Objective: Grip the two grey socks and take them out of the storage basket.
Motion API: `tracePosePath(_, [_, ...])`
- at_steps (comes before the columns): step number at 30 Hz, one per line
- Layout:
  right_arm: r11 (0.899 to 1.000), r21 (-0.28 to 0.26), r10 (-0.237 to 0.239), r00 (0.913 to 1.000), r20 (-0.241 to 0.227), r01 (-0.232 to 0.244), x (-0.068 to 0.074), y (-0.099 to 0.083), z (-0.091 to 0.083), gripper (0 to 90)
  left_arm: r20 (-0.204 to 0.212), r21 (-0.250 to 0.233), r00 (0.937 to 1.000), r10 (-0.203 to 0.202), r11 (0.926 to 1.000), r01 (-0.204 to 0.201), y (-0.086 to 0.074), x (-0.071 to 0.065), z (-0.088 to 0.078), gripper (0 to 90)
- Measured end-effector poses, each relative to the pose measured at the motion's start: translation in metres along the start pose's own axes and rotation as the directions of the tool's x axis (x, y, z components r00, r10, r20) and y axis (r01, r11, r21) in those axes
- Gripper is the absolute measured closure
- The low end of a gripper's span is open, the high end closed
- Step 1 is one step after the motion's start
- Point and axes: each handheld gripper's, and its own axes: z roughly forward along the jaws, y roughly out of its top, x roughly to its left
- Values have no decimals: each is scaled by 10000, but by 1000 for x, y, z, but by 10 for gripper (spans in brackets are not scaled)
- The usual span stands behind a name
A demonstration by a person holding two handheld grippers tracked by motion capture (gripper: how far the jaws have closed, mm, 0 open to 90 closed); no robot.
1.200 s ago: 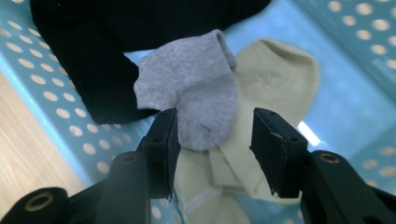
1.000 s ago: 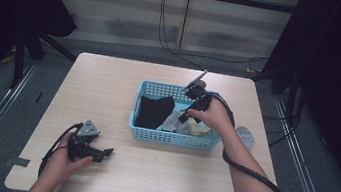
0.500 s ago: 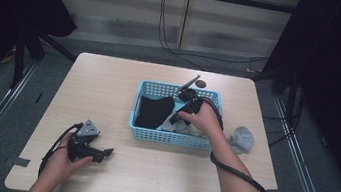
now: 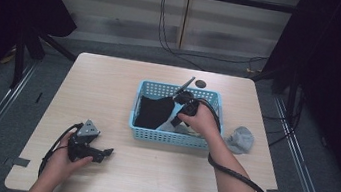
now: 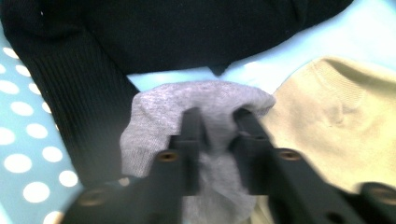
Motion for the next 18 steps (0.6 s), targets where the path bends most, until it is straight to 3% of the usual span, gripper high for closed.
tracePosePath(2, [9998,185,-65,10000,51,64,2,2,-3,807,0,-2,10000,-2,10000,2,0,0,0,141])
tracePosePath(18, [9994,-23,-353,9990,290,353,2,4,-52,804,-14,-50,10000,-65,10000,65,0,0,0,141])
